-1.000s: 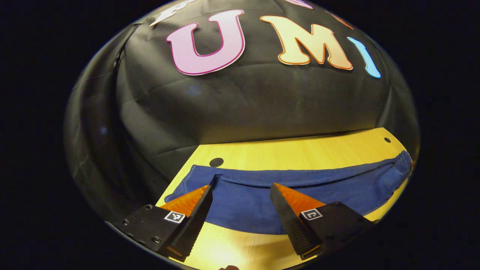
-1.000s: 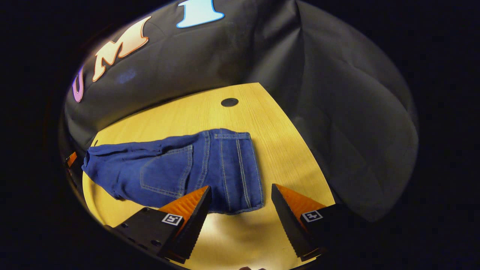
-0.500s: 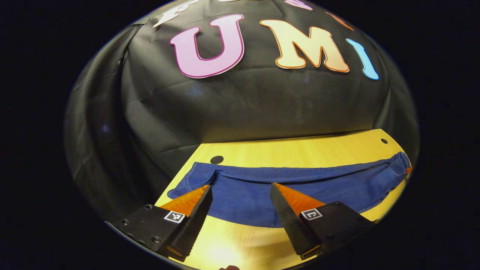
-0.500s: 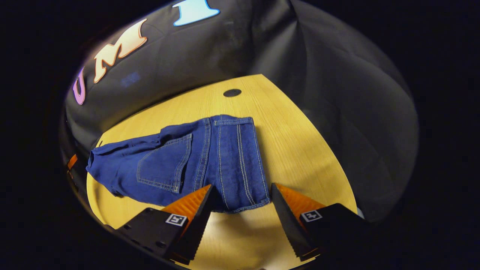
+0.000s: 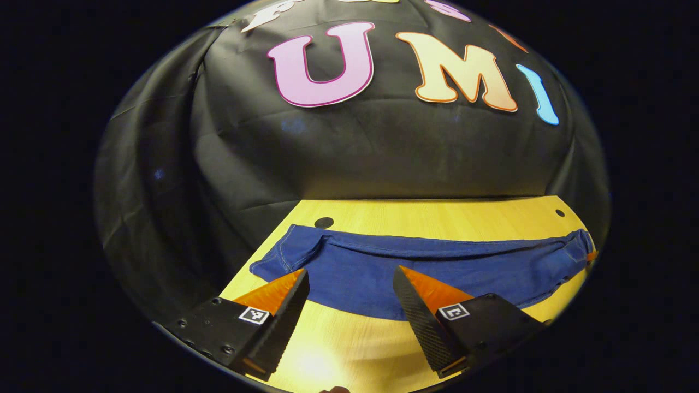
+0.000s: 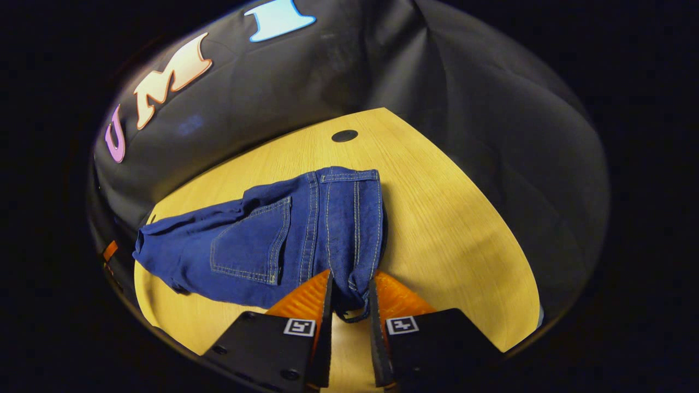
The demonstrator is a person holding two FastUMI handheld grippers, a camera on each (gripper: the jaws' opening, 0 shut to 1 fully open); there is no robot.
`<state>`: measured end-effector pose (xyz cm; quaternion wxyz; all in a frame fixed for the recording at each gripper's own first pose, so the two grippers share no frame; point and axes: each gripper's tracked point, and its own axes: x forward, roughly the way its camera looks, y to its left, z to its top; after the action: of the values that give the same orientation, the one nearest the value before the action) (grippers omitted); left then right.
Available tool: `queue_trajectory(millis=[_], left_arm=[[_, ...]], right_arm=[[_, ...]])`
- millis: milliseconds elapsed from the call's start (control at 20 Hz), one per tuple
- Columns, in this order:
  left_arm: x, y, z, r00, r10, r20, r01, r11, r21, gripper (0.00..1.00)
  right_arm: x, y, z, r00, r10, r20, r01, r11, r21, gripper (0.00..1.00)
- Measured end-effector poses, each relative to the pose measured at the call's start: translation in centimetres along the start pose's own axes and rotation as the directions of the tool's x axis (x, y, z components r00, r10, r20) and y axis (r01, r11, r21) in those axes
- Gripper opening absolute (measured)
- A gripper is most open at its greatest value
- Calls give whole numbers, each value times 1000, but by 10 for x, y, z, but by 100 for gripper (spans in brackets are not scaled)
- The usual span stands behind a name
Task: Grasp the waist and the cuffs of the jeans and fold them to make the two legs overlap; first hold the waist and fold one-third of the jeans toward the cuffs, then hold the cuffs and fold the remaining one-third in the same direction to finish folding.
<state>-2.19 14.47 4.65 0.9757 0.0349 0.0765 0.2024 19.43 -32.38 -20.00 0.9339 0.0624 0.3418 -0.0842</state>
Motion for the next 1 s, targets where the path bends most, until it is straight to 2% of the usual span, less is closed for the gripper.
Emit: queue_trajectory(millis=[50, 100, 150, 250, 350, 450, 500, 650, 750, 800, 850, 900, 950, 1000], left_arm=[[0, 0, -1, 1000, -2, 1, 2, 1000, -5, 96], [1, 0, -1, 1000, -4, 3, 4, 1000, -8, 96], [1, 0, -2, 1000, -8, 3, 8, 1000, -9, 96], [1, 0, -3, 1000, -22, -1, 22, 1000, -3, 96], [1, 1, -4, 999, -34, -8, 34, 999, 9, 96], [0, 1, -5, 999, -45, -12, 45, 999, 12, 95], [0, 0, -5, 999, -52, -14, 52, 999, 12, 95], [0, 0, -5, 998, -65, -5, 65, 998, 6, 96], [0, 0, -6, 997, -72, -3, 72, 997, -7, 95], [0, -1, -6, 997, -75, -2, 75, 997, -17, 96], [-1, -3, -6, 997, -77, -2, 77, 997, -29, 100], [0, -5, -7, 997, -78, -4, 78, 996, -39, 96], [0, -5, -7, 997, -79, -5, 79, 996, -48, 96], [0, -6, -7, 997, -78, -6, 77, 995, -56, 96]], right_arm=[[0, -1, 3, 1000, -11, 0, 11, 1000, 25, 23], [-2, -1, 4, 1000, -26, -2, 26, 998, 52, 22], [-3, 0, 5, 999, -41, 7, 40, 998, 57, 13], [-5, 0, 6, 997, -70, 16, 69, 997, 42, 2], [-17, 6, 20, 996, -77, 42, 74, 994, 77, 6], [-33, 11, 48, 990, -71, 118, 57, 990, 126, 4], [-43, 10, 61, 984, -88, 153, 69, 990, 121, 4], [-74, -4, 90, 957, -177, 231, 172, 984, 39, 4], [-97, -2, 112, 937, -191, 293, 193, 981, 23, 3], [-108, 3, 118, 932, -174, 316, 173, 984, 33, 0], [-117, 15, 126, 932, -133, 338, 126, 991, 41, 3], [-123, 35, 131, 931, -68, 358, 54, 997, 50, 0], [-126, 60, 132, 929, 13, 370, -36, 998, 56, 3], [-124, 92, 130, 921, 94, 378, -124, 991, 55, 0]])
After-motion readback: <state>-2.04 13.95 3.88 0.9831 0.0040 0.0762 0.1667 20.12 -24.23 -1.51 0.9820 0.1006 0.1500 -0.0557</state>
